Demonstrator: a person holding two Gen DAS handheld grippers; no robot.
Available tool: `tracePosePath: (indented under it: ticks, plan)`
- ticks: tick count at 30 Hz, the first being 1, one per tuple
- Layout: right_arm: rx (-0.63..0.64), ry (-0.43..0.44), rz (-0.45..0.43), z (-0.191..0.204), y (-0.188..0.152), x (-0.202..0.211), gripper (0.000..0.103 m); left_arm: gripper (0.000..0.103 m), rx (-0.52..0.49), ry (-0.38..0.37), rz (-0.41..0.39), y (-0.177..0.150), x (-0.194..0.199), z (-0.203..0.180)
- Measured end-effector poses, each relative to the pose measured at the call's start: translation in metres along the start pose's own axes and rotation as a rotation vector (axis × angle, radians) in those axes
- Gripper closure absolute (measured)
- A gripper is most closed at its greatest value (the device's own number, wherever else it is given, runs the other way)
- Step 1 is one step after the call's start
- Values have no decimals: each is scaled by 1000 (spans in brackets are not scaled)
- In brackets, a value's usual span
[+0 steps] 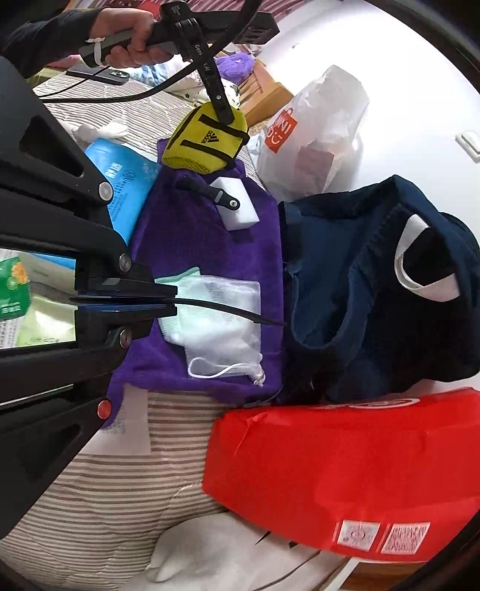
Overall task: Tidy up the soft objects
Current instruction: 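Set the pouch on the towel with left while right lays the strap on the mesh bag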
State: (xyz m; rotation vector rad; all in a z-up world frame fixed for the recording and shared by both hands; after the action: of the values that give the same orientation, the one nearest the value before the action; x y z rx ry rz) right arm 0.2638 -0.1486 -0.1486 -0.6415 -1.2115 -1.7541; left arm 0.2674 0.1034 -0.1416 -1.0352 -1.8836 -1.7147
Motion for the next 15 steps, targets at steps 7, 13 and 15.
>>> tracePosePath:
  ticks: [7,13,15]
  plan:
    - [-9,3,9,2,14,-22,100,93,-21,0,21,6,-25,-4]
    - [-19,-26,30,-6,18,-48,100,93,-19,-18,42,5,-47,-7]
    - [-17,-28,47,-8,16,-55,100,93,-29,-14,55,3,-55,-9]
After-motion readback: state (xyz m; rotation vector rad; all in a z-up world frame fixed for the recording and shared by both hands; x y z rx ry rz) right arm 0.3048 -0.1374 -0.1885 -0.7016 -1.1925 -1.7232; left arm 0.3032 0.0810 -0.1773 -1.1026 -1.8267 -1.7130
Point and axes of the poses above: each gripper's, at about its wrist camera, not at the fingertips, and x roughly against the way its jaws point, z to its left, y to its top, the point moved 9 cm from there along -x, roughly the way its jaws point, and after that the axes turned 10 degrees about -x, right-handed, at the moved point
